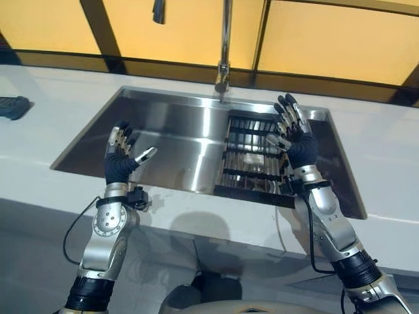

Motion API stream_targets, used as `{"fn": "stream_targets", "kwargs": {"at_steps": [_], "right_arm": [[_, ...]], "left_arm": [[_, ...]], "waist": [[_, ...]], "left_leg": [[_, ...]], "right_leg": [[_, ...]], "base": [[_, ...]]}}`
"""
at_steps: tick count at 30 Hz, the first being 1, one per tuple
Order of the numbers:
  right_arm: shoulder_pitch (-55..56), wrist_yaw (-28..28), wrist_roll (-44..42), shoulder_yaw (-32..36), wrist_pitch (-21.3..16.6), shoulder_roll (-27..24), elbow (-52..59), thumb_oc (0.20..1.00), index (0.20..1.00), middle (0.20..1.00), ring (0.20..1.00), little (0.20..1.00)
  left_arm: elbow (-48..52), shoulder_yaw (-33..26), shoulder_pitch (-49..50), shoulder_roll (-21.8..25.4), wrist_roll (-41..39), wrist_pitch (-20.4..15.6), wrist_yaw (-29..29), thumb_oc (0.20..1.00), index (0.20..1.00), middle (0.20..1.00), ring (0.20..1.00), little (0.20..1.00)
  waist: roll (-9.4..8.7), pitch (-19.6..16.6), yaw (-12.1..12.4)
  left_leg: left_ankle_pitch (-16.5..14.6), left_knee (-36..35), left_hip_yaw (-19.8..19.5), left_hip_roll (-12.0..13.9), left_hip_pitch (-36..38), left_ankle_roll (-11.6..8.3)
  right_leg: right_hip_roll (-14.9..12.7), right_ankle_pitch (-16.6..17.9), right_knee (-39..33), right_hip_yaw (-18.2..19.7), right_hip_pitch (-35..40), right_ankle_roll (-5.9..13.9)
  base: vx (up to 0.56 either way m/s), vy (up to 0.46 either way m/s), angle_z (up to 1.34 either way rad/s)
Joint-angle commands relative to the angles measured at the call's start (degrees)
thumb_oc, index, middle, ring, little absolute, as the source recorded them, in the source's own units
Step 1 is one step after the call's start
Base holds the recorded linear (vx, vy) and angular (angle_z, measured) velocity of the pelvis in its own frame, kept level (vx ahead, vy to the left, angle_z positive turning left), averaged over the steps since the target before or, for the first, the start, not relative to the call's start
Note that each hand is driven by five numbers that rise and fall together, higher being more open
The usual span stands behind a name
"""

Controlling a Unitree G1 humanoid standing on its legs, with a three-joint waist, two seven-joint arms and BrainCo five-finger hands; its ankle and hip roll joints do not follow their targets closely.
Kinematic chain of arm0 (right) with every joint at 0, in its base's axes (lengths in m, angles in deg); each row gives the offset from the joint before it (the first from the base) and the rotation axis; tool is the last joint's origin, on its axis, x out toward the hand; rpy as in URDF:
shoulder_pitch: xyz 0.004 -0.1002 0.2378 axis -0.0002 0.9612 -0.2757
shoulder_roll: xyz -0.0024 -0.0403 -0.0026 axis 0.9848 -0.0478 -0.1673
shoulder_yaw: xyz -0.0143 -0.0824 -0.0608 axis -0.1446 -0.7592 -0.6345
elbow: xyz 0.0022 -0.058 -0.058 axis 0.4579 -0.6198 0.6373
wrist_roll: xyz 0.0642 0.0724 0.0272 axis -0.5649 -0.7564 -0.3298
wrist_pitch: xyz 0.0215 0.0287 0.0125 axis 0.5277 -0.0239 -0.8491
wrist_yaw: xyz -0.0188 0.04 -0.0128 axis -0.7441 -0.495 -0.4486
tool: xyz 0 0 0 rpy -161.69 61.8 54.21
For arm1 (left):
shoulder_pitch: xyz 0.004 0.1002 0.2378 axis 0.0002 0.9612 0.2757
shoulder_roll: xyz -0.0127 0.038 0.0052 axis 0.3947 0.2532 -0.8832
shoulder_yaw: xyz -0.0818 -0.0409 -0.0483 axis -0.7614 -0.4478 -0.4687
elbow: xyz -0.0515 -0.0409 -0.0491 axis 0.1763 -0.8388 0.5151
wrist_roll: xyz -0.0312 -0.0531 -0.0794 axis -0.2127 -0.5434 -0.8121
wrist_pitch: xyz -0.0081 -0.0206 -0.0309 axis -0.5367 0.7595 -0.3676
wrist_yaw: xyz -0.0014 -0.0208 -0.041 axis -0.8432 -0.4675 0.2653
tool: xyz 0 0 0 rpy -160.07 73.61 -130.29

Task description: Pick up plates and place into dishwasher.

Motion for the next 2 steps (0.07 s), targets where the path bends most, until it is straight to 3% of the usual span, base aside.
{"fn": "stream_targets", "kwargs": {"at_steps": [1, 2], "right_arm": [[-1.3, 1.4, 0.2, 3.4, -1.7, -1.4, 3.1, 1.0, 1.0, 1.0, 1.0, 1.0], [-1.1, 1.4, 0.1, 3.5, -1.8, -1.4, 3.1, 1.0, 1.0, 1.0, 1.0, 1.0]], "left_arm": [[-1.4, 0.0, -4.8, -0.4, -2.6, -2.6, 0.1, 1.0, 1.0, 1.0, 1.0, 1.0], [-1.3, -0.1, -4.7, -0.5, -2.5, -2.7, 0.4, 1.0, 1.0, 1.0, 1.0, 1.0]], "waist": [[0.28, -2.8, -3.0], [0.35, -2.9, -3.1]], "left_leg": [[-4.8, 6.9, 0.2, 5.4, 1.0, -4.3], [-5.0, 6.3, 0.4, 5.5, 1.6, -4.32]], "right_leg": [[-2.8, 10.8, -5.4, 2.6, -6.4, 3.52], [-3.0, 10.9, -5.6, 2.8, -6.2, 3.65]], "base": [[0.02, 0.093, 0.05], [0.03, 0.096, -0.07]]}}
